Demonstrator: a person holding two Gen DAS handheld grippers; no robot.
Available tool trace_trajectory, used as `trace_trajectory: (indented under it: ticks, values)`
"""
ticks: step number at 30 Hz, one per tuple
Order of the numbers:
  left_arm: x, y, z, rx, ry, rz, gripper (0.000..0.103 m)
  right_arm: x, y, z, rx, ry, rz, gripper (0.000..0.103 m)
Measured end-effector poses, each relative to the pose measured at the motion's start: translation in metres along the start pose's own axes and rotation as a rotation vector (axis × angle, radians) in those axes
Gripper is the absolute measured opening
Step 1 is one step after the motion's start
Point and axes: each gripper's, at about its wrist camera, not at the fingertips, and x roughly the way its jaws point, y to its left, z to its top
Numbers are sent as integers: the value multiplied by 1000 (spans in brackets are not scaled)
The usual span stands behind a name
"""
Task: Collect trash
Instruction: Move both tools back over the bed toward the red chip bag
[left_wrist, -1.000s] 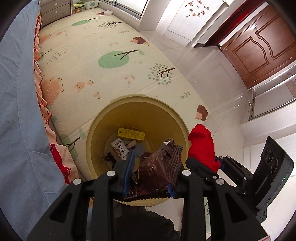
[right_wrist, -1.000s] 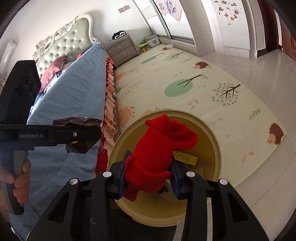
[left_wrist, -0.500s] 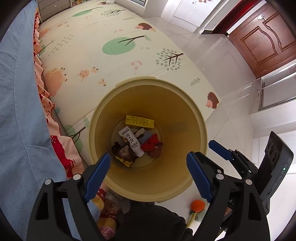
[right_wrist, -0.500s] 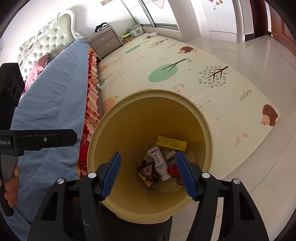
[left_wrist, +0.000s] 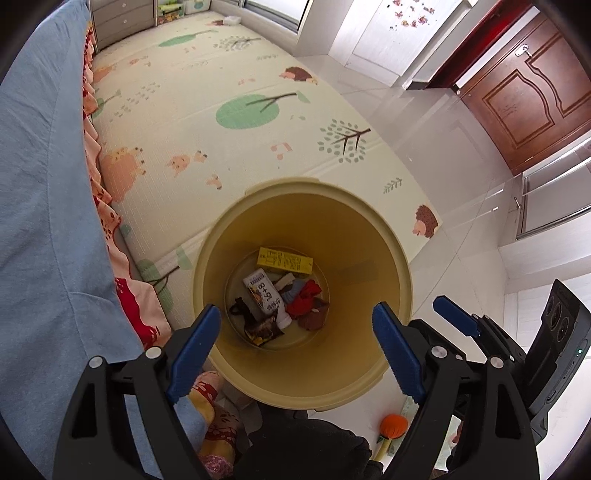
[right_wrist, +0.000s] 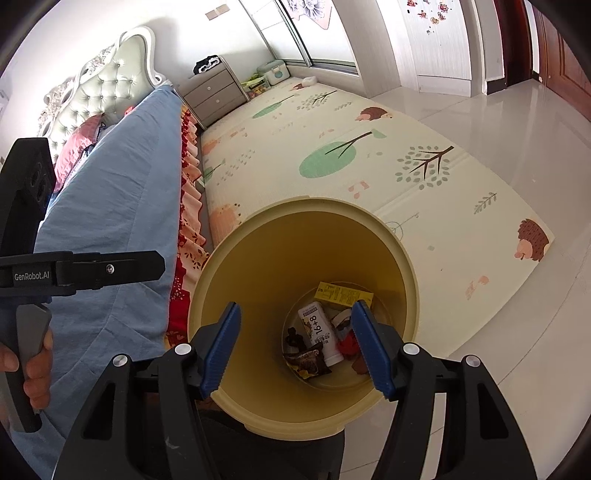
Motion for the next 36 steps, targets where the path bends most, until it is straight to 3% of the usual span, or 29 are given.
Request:
trace_trajectory:
  ticks: [6, 15, 18, 24, 33, 36]
  values:
    - [-28, -4, -5, -7, -61, -26, 84, -20, 16, 4, -36, -30, -3, 61]
    - [-99, -5, -22, 25, -260, -5, 84, -46, 59, 13, -128, -83, 25, 61]
    - [-127, 8, -34, 12, -349, 119, 87, -53, 82, 14, -176, -103, 58, 61]
    - [-183, 59, -64, -83, -469, 178, 87, -66, 148, 15, -297, -127, 158, 61]
    - [-271, 152, -125, -219, -627, 409, 90, -79, 282, 9, -526, -147, 315, 61]
    - [-294, 186, -146, -266, -650, 442, 90, -78, 329, 4, -601, -125, 369, 61]
